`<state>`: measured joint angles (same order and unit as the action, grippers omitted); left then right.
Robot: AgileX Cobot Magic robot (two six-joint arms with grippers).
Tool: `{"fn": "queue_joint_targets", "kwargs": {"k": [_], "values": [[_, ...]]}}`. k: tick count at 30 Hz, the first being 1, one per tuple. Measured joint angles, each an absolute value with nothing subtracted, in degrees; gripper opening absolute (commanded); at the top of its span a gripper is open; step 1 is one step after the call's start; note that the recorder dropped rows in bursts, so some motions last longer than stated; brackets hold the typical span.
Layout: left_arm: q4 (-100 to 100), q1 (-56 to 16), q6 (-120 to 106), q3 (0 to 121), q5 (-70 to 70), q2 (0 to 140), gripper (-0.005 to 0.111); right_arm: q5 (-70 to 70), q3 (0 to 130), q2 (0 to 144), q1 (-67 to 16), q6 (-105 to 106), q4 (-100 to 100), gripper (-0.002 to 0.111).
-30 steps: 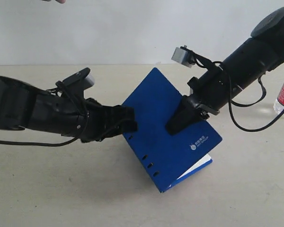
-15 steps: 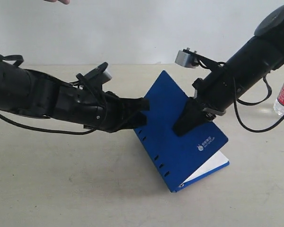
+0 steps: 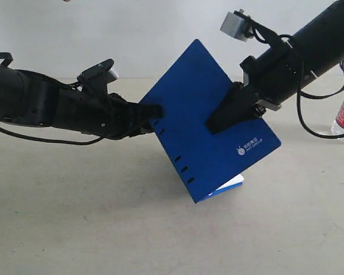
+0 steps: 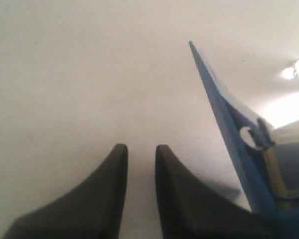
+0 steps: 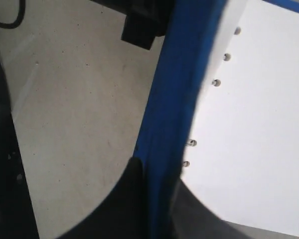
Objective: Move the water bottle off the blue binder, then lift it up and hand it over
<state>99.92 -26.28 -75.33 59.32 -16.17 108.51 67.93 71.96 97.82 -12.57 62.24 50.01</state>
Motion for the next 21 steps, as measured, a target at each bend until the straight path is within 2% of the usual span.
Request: {"fn": "queue_joint_targets", "kwargs": {"k": [4, 5, 12, 21], "values": [[100.2, -25.3, -70.0, 60.4, -22.0, 108.5, 0.068, 68.3, 72.0, 95.1, -12.3, 62.2, 49.4, 0.000], [100.4, -24.7, -68.2, 60.4, -25.6, 108.6, 0.073, 68.7, 72.0, 94.4, -12.1, 62.1, 49.2, 0.000], [101.1, -22.8, -69.3, 60.4, -40.0, 109.3, 0.073, 71.4, 72.0, 93.2, -11.6, 64.0, 48.1, 0.000], [101.3, -21.3, -85.5, 60.2, -50.8, 109.8, 0.065, 74.1, 72.4, 93.3, -10.9, 67.0, 45.6, 0.000]]}}
